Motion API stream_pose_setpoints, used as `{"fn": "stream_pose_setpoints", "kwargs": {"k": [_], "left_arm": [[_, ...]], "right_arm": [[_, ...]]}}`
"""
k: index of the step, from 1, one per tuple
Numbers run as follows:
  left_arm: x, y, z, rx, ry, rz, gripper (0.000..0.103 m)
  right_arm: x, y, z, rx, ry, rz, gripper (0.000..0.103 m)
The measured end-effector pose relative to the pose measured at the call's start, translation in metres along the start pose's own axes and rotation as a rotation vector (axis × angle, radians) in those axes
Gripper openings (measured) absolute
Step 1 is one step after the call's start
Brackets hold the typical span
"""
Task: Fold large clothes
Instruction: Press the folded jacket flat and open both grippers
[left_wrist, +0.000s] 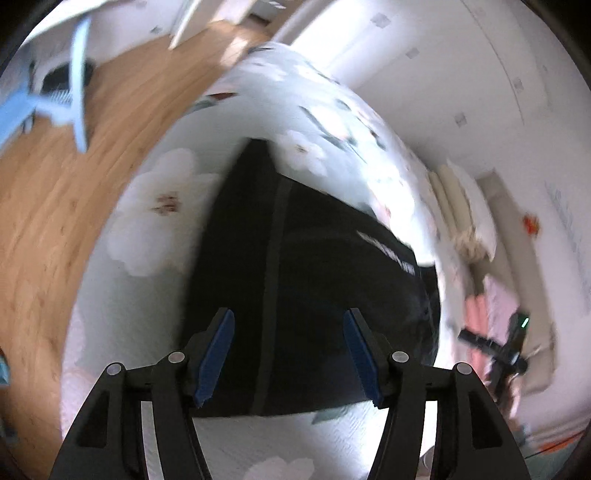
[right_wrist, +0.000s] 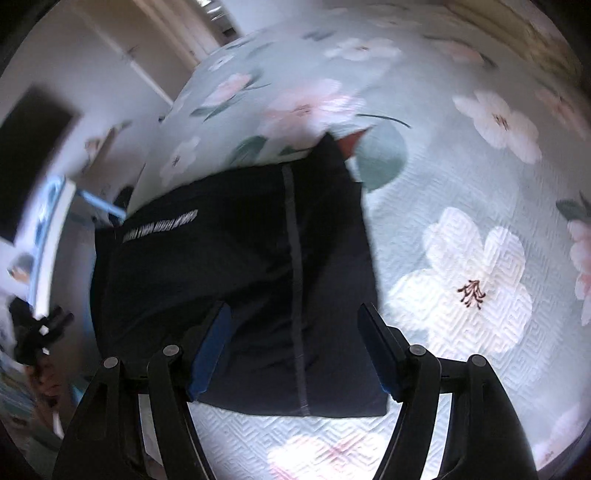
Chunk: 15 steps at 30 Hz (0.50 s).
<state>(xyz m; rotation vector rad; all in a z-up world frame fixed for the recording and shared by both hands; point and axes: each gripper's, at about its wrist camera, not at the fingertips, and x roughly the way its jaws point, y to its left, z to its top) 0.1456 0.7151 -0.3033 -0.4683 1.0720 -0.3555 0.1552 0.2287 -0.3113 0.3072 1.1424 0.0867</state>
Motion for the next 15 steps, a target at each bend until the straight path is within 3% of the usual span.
{"fn": "stream_pose_setpoints", "kwargs": {"k": [3,7,9,15], "left_arm": [[0.031,-0.048,-0.023,0.118,0.004,0.13,0.064],[0.097,-0.059,-0.046,0.157,0.107,0.315,0.063],[0.119,-0.056,-0.055,0.187,0.12,0.38,0.065],[0.083,-0.07,-0.057,0.151,0.085,0.403,0.065]], "right_arm": [[0.019,0.059,-0.016,-0.087,0.004,-0.074,0.074],[0.071,0.076,-0.037,-0.193,0.058,-0.211,0.074],[0.1,0.07,-0.047,-0.184,0.096,-0.215,0.075],[0.079,0.064,-0.05,-0.163,0.09,-0.16,0.075]]}}
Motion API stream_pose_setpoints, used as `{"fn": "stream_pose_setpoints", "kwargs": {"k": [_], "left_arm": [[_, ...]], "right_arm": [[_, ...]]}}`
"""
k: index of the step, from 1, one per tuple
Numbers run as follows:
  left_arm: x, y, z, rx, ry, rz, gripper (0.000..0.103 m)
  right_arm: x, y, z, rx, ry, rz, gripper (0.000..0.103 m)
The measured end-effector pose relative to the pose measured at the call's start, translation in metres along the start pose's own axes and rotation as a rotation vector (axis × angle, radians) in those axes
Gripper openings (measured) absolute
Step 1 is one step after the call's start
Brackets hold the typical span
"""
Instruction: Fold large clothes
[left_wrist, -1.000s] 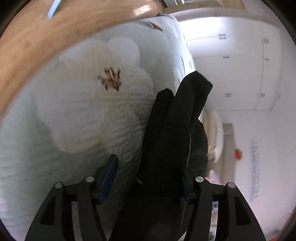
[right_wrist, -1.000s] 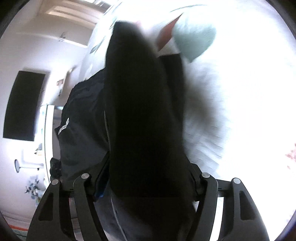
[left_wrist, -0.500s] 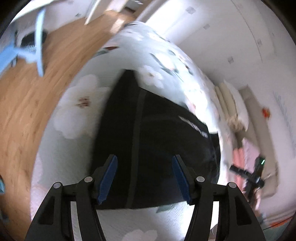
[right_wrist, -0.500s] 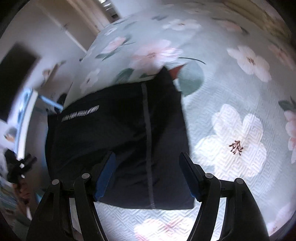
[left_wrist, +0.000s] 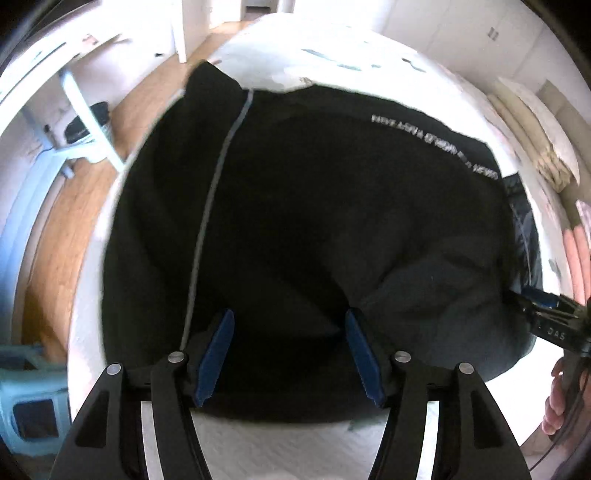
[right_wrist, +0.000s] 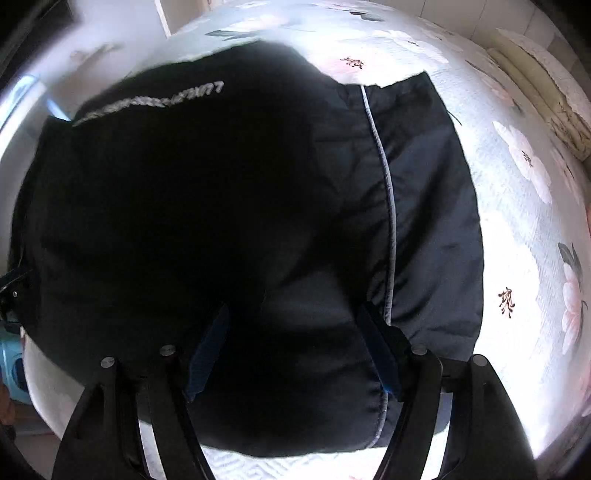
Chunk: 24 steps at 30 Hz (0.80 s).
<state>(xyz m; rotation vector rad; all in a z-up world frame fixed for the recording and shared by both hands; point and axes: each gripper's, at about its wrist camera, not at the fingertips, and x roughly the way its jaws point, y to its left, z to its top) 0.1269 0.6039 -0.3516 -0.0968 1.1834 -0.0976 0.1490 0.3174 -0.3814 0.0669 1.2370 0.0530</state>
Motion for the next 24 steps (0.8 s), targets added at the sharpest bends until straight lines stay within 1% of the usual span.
{"fn": "stream_pose_setpoints", "kwargs": {"k": [2,3,5,6,7,9,10,11,13,15,18,19,20,22,24], "left_arm": [[-0.024,-0.003,-0.008,-0.005,-0.022,-0.003,0.065],[-0.042,-0.007,-0.014,0.005,-0.046,0.004,0.065],[-0.08,-0.02,-0.028,0.043,-0.085,0.047,0.065],[-0.102,-0.027,-0.036,0.06,-0.107,0.061,0.065],[-0.13,-0.038,-0.046,0.074,-0.132,0.068,0.065],[-0.172,-0.057,-0.056,0.076,-0.162,0.075,0.065],[-0.186,-0.063,-0.061,0.077,-0.171,0.082,0.065],[-0.207,-0.074,-0.066,0.08,-0.185,0.093,0.066],[-0.244,-0.094,-0.071,0.085,-0.209,0.114,0.073],[-0.282,-0.115,-0.075,0.096,-0.239,0.121,0.073],[-0.322,-0.14,-0.082,0.083,-0.269,0.15,0.076],[-0.34,-0.15,-0.084,0.076,-0.273,0.147,0.076],[-0.35,-0.156,-0.087,0.072,-0.279,0.14,0.076],[-0.377,-0.171,-0.095,0.064,-0.292,0.124,0.077],[-0.391,-0.179,-0.103,0.057,-0.294,0.144,0.078]], "right_arm": [[-0.026,-0.006,-0.008,0.02,-0.021,0.047,0.075],[-0.044,-0.009,-0.015,0.024,-0.036,0.066,0.075],[-0.075,-0.011,-0.03,0.019,-0.05,0.092,0.075],[-0.096,-0.012,-0.04,0.015,-0.058,0.098,0.076],[-0.109,-0.013,-0.046,0.009,-0.062,0.098,0.079],[-0.153,-0.015,-0.066,-0.006,-0.094,0.109,0.08],[-0.17,-0.015,-0.073,-0.014,-0.109,0.113,0.081],[-0.193,-0.016,-0.081,-0.03,-0.136,0.107,0.083],[-0.231,-0.016,-0.092,-0.051,-0.184,0.072,0.085],[-0.279,-0.014,-0.102,-0.068,-0.252,0.048,0.087],[-0.33,-0.008,-0.116,-0.075,-0.317,-0.001,0.09],[-0.352,-0.006,-0.121,-0.064,-0.337,-0.024,0.091],[-0.365,-0.006,-0.125,-0.051,-0.348,-0.039,0.092],[-0.393,-0.008,-0.132,-0.012,-0.37,-0.046,0.093],[-0.416,-0.01,-0.14,0.032,-0.38,-0.042,0.095]]}}
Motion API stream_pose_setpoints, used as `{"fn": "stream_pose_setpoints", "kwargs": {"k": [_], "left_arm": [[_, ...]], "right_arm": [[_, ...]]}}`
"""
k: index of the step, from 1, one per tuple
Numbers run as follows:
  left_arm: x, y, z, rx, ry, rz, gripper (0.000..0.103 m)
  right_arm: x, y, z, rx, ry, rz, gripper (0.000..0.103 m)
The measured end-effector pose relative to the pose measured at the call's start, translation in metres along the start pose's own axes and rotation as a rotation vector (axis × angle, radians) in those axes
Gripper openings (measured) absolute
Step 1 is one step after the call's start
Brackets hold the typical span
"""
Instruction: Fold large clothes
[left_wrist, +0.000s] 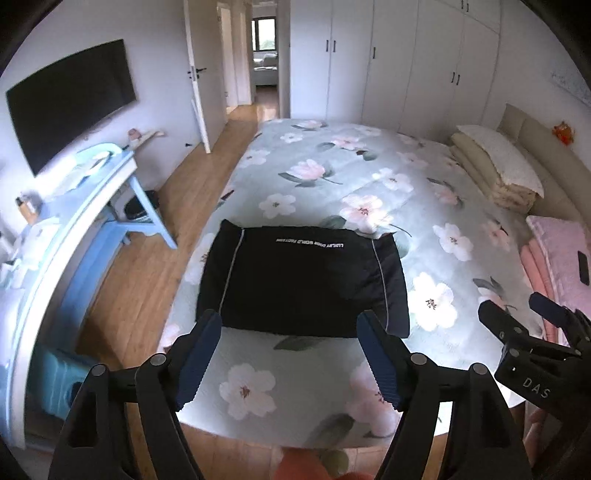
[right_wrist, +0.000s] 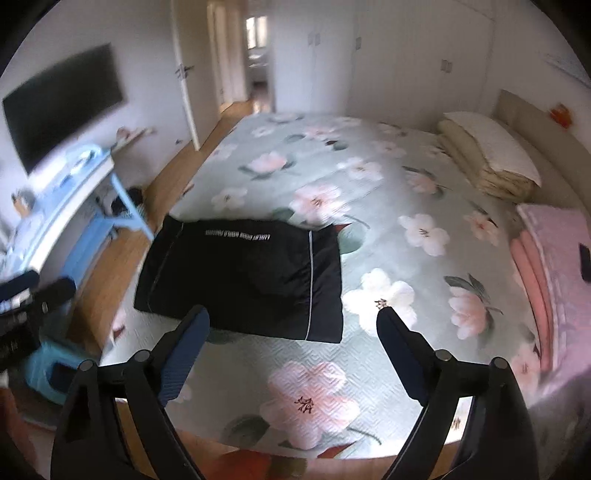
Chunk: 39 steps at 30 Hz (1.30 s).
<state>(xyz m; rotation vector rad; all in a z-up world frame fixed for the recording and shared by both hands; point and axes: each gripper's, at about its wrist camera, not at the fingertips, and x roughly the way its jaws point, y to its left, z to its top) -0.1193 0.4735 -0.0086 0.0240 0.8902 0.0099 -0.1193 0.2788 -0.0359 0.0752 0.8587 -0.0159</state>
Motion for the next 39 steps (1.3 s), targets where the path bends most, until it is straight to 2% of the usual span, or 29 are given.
{"fn": "stream_pose_setpoints", "kwargs": {"k": [2,5,10,22,30,39], "left_arm": [[-0.017,-0.007,-0.004,-0.004,0.008,0.022,0.078],[-0.031,-0.011,-0.013,-0.03,0.012,0.014,0.078],[-0.031,-0.014,-0.017,-0.024,0.029,0.014,0.078],[0.012,0.017,0.025,0.021,0.064,0.042,0.078],[0.042,0.036,0.056,0.024,0.09,-0.005,0.078],[0.068,0.048,0.075,0.061,0.098,-0.001,0.078]], "right_arm": [[-0.013,-0.001,0.001,0.016,0.01,-0.003,0.095],[-0.027,0.002,0.0,0.001,0.004,-0.002,0.095],[-0.027,0.011,-0.001,-0.029,0.014,0.004,0.095],[0.023,0.044,0.029,-0.015,0.103,-0.027,0.095],[0.053,0.069,0.043,-0.012,0.165,-0.038,0.095],[0.074,0.087,0.054,-0.003,0.197,-0.068,0.095]]}}
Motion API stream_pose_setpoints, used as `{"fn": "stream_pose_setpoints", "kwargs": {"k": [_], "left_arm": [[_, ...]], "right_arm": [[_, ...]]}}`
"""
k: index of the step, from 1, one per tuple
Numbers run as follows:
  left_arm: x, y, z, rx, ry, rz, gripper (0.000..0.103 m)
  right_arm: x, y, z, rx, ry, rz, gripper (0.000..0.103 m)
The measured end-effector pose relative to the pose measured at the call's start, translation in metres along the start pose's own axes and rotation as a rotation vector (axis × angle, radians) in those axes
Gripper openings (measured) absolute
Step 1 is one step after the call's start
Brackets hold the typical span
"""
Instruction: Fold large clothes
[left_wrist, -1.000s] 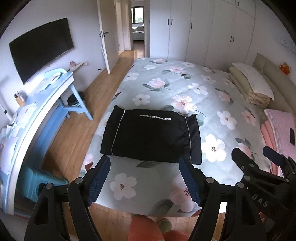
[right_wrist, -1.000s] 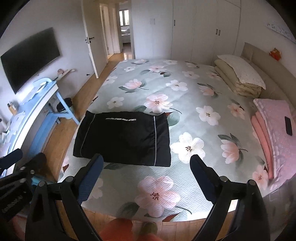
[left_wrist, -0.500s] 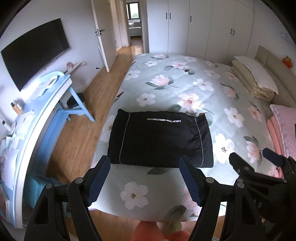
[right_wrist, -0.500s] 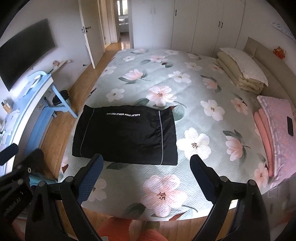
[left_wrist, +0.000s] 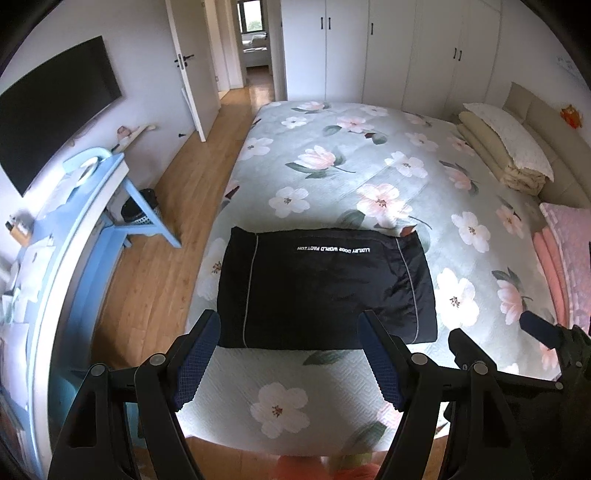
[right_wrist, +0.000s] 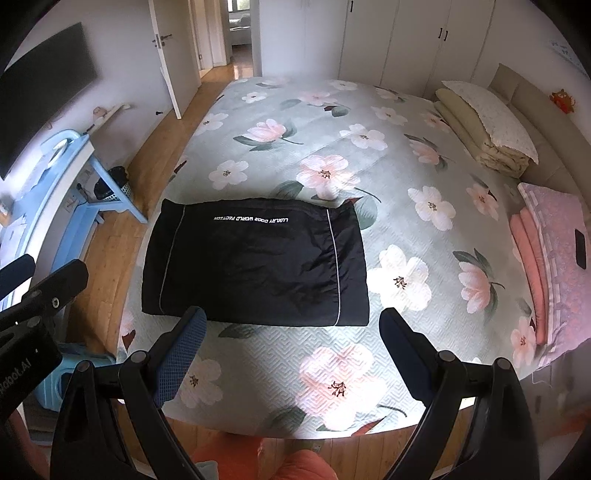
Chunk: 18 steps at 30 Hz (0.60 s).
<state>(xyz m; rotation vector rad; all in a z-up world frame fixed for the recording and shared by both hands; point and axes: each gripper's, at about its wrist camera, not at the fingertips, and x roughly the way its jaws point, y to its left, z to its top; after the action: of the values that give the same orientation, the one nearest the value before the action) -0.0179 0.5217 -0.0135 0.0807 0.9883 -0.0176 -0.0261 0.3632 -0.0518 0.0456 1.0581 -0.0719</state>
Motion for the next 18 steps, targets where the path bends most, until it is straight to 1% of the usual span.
{"fn": "stream_pose_setpoints", "kwargs": {"k": [7,18], "left_arm": [[0.015,0.015,0.011,-0.007,0.007,0.014,0.078],[0.032,0.019,0.018,0.009,0.032,0.013,0.078]], "right_arm": [[0.011,0.009,0.01,0.012,0.01,-0.006,0.095],[0.02,0.012,0.017,0.046,0.023,-0.009,0.095]]}}
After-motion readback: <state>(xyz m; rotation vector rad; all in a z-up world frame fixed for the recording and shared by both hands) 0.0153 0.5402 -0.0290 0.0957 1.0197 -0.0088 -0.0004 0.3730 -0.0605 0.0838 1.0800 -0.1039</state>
